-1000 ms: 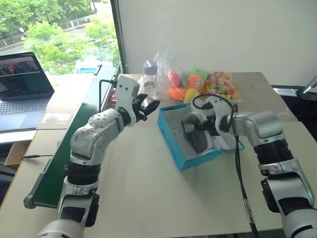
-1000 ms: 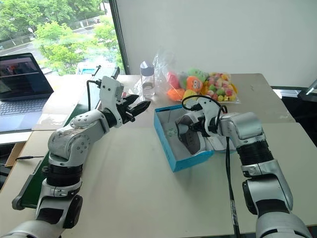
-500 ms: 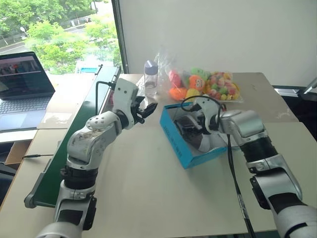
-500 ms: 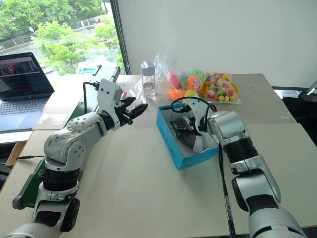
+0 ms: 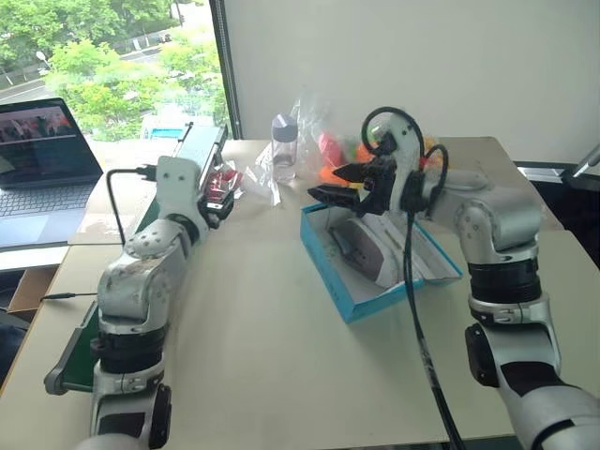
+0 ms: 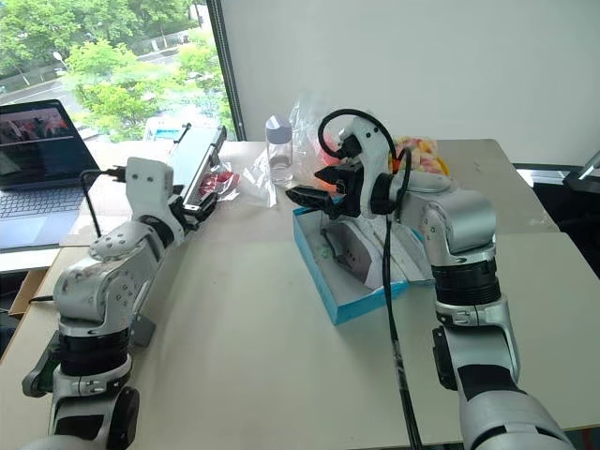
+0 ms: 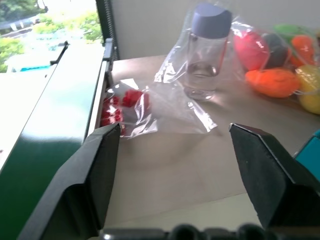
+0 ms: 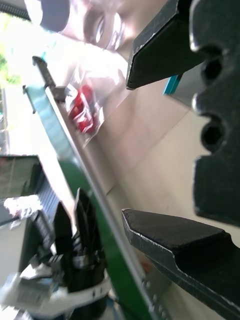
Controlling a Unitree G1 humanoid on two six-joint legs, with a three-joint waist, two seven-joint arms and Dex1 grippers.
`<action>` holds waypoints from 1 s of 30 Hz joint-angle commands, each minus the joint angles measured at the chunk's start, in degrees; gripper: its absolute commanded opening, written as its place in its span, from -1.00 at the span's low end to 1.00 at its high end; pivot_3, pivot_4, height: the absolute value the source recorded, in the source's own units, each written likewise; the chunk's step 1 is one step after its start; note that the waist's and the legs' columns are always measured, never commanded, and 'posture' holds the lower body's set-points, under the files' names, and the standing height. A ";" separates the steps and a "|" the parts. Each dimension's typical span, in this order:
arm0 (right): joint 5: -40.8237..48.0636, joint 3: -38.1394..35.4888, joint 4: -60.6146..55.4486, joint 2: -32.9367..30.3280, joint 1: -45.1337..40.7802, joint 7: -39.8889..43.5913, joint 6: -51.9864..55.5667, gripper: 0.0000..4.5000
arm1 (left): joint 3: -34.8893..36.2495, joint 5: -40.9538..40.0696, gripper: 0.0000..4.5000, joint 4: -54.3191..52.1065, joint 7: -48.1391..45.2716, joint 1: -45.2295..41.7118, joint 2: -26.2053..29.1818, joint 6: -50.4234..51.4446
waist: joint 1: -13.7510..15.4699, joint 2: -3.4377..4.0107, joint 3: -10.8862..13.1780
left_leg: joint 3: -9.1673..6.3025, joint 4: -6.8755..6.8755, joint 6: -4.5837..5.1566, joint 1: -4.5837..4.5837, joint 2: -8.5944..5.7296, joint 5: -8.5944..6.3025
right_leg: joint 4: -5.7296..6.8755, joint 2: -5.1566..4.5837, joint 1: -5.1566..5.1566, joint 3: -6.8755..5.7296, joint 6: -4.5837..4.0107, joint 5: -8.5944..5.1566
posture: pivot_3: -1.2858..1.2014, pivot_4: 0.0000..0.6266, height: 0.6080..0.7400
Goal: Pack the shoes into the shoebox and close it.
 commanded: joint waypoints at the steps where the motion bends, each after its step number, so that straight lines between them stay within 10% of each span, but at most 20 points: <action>1: 1.36 -1.61 -0.25 1.25 0.65 1.37 -4.77 1.00 | 6.21 1.09 0.97 -3.37 3.72 0.33 0.47 0.55 | 0.08 0.00 0.00 | 0.00 0.00 -0.05 0.01 0.00 -0.02 | 0.00 -0.01 0.00 -0.01 0.00 0.00 | 0.03 -0.52 1.00; 30: -5.43 6.93 -0.61 6.18 7.50 -0.51 -12.35 1.00 | 6.16 3.41 0.97 5.95 -1.77 4.89 3.57 -7.33 | -0.29 0.00 0.00 | 0.02 -0.01 -0.64 0.03 0.01 -0.24 | 0.06 0.02 -0.04 0.00 -0.05 0.02 | 0.03 -0.52 1.00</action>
